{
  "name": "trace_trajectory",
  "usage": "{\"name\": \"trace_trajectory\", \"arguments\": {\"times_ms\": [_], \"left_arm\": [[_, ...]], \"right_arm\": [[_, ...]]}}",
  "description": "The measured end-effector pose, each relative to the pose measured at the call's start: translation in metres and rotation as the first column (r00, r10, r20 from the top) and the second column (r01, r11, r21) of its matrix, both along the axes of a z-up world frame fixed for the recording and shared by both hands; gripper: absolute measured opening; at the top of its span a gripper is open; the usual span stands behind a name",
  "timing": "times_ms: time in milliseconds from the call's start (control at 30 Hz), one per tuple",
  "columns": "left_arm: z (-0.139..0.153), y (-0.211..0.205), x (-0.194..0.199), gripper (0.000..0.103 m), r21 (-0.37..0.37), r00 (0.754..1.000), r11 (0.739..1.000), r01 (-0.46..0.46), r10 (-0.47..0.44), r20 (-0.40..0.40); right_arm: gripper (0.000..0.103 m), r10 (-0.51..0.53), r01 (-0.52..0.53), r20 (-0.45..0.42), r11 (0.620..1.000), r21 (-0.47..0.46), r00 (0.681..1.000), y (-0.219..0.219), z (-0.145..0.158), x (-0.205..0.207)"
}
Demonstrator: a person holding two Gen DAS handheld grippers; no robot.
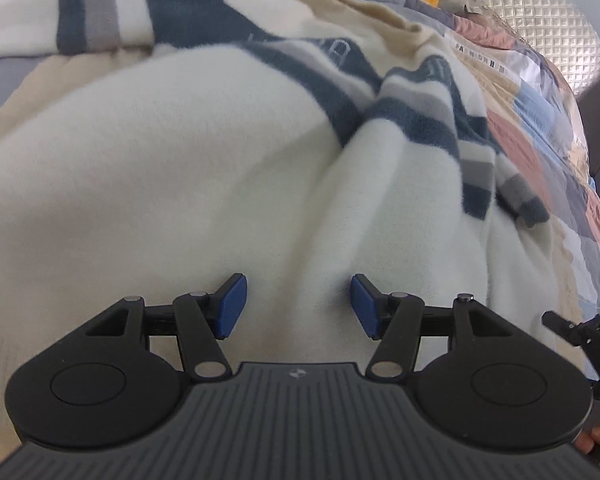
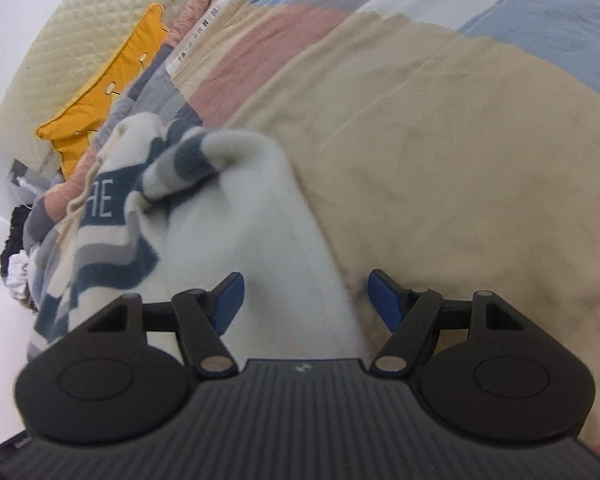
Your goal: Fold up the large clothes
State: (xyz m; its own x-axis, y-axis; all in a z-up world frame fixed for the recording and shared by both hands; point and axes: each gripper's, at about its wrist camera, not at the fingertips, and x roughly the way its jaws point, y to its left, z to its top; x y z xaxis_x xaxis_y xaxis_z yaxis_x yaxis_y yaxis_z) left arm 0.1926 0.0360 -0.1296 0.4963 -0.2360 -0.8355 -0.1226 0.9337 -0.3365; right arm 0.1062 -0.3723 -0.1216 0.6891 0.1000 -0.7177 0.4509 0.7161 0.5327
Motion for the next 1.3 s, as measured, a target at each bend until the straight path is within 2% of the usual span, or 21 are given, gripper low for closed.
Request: {"name": "trace_trajectory", "arguments": {"times_ms": [100, 200, 233, 333, 433, 467, 500, 667, 700, 733, 800, 900, 967, 1033, 1100, 1167, 1233, 1300], "left_arm": [[-0.001, -0.003, -0.001, 0.064, 0.010, 1.000, 1.000, -0.001, 0.001, 0.011], [0.000, -0.003, -0.006, 0.064, -0.003, 1.000, 1.000, -0.020, 0.020, 0.012], [0.002, -0.001, -0.009, 0.064, -0.008, 1.000, 1.000, -0.026, 0.026, 0.014], [0.004, 0.002, -0.012, 0.064, 0.000, 1.000, 1.000, -0.013, 0.013, 0.016], [0.003, 0.006, -0.012, 0.064, -0.010, 1.000, 1.000, -0.015, 0.015, 0.015], [0.002, 0.007, -0.012, 0.064, -0.017, 1.000, 1.000, -0.019, 0.019, 0.013], [0.002, 0.007, -0.013, 0.064, -0.018, 1.000, 1.000, -0.019, 0.019, 0.014], [0.003, 0.011, -0.016, 0.064, -0.031, 1.000, 0.999, -0.017, 0.017, 0.016], [0.003, 0.011, -0.017, 0.064, -0.037, 1.000, 0.999, -0.019, 0.019, 0.014], [0.003, 0.013, -0.017, 0.064, -0.043, 1.000, 0.999, -0.021, 0.021, 0.012], [0.004, 0.016, -0.017, 0.064, -0.060, 1.000, 0.998, -0.030, 0.030, 0.007], [0.004, 0.020, -0.016, 0.064, -0.087, 0.999, 0.995, -0.054, 0.053, -0.006], [0.004, 0.022, -0.016, 0.064, -0.123, 0.997, 0.990, -0.071, 0.068, -0.030], [0.006, 0.027, -0.019, 0.064, -0.199, 0.996, 0.976, -0.083, 0.078, -0.034], [0.011, 0.029, -0.023, 0.064, -0.234, 0.996, 0.968, -0.086, 0.084, -0.021], [0.016, 0.029, -0.026, 0.064, -0.231, 0.997, 0.970, -0.079, 0.081, 0.000], [0.020, 0.027, -0.027, 0.064, -0.213, 0.997, 0.975, -0.066, 0.071, 0.012], [0.023, 0.026, -0.027, 0.064, -0.221, 0.998, 0.973, -0.059, 0.066, 0.022]], "right_arm": [[0.072, 0.043, -0.048, 0.055, 0.996, 0.076, 0.998, 0.002, 0.001, -0.003], [0.070, 0.122, -0.145, 0.134, 0.973, 0.177, 0.983, 0.008, 0.002, -0.003], [0.070, 0.147, -0.172, 0.146, 0.970, 0.174, 0.978, 0.012, 0.003, -0.003], [0.059, 0.196, -0.210, 0.129, 0.972, 0.104, 0.972, 0.024, 0.004, 0.000], [0.038, 0.200, -0.205, 0.067, 0.976, 0.079, 0.977, 0.028, -0.003, 0.005], [0.025, 0.194, -0.197, 0.050, 0.979, 0.058, 0.980, 0.029, -0.004, 0.006], [0.018, 0.186, -0.187, 0.034, 0.982, 0.036, 0.982, 0.029, -0.004, 0.007], [0.012, 0.181, -0.181, -0.006, 0.983, -0.031, 0.984, 0.021, 0.006, 0.008], [0.012, 0.188, -0.190, -0.035, 0.978, -0.084, 0.982, 0.020, 0.012, 0.010], [0.012, 0.202, -0.211, -0.070, 0.962, -0.175, 0.977, 0.021, 0.021, 0.012], [0.012, 0.251, -0.276, -0.118, 0.905, -0.323, 0.961, 0.021, 0.040, 0.017], [0.012, 0.265, -0.319, -0.179, 0.801, -0.507, 0.948, 0.008, 0.065, 0.024], [0.012, 0.252, -0.337, -0.224, 0.720, -0.606, 0.941, -0.004, 0.077, 0.035], [0.012, 0.233, -0.347, -0.257, 0.621, -0.703, 0.938, -0.015, 0.090, 0.050], [0.012, 0.206, -0.341, -0.272, 0.534, -0.774, 0.940, -0.026, 0.105, 0.070], [0.012, 0.175, -0.321, -0.269, 0.475, -0.819, 0.947, -0.038, 0.122, 0.092], [0.011, 0.150, -0.312, -0.275, 0.390, -0.866, 0.950, -0.045, 0.139, 0.117], [0.011, 0.117, -0.272, -0.246, 0.349, -0.897, 0.962, -0.054, 0.160, 0.138]]}}
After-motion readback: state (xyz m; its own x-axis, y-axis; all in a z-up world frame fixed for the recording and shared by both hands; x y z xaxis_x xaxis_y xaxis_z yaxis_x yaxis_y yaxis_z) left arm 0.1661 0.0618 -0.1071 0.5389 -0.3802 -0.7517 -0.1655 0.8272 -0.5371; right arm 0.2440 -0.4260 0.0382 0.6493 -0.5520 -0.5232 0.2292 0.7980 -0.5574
